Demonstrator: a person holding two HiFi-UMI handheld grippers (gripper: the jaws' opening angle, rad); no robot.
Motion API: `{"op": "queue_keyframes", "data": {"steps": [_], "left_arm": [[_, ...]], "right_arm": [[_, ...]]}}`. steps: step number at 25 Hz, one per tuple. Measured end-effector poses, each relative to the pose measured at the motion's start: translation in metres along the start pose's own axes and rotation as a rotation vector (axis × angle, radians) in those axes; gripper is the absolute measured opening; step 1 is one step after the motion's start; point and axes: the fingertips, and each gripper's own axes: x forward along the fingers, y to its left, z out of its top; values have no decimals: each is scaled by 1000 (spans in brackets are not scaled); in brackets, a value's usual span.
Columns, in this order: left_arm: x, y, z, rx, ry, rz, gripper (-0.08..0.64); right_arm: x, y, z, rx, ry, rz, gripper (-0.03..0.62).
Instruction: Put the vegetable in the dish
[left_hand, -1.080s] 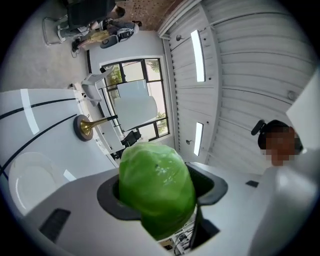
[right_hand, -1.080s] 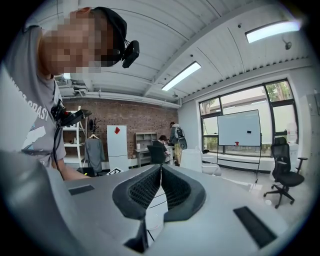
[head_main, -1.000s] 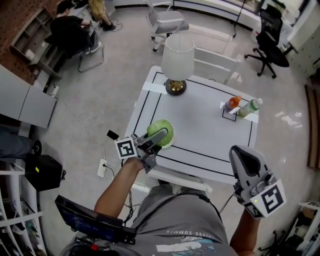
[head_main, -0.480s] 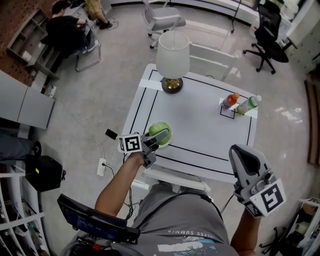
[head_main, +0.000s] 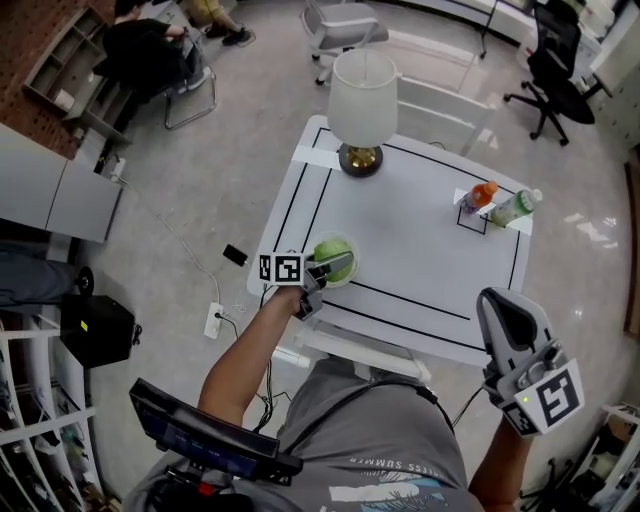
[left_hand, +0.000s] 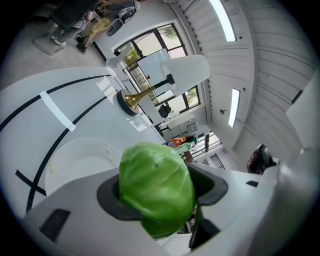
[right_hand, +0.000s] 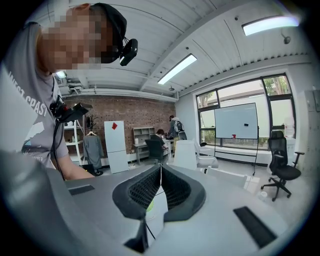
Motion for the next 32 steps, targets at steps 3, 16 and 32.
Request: {"op": "queue_keyframes", "data": {"steps": [3,16,32], "left_arm": [[8,11,-10,30,79,35,276],[14,46,-30,13,231,82,276],[10,47,-22,40,220,72,278]], "right_arm": [[0,-4,-5,-2,15,-6,8],[14,-6,-11,28,26,14,8],[23,-8,-15,15,47,17,8]]}}
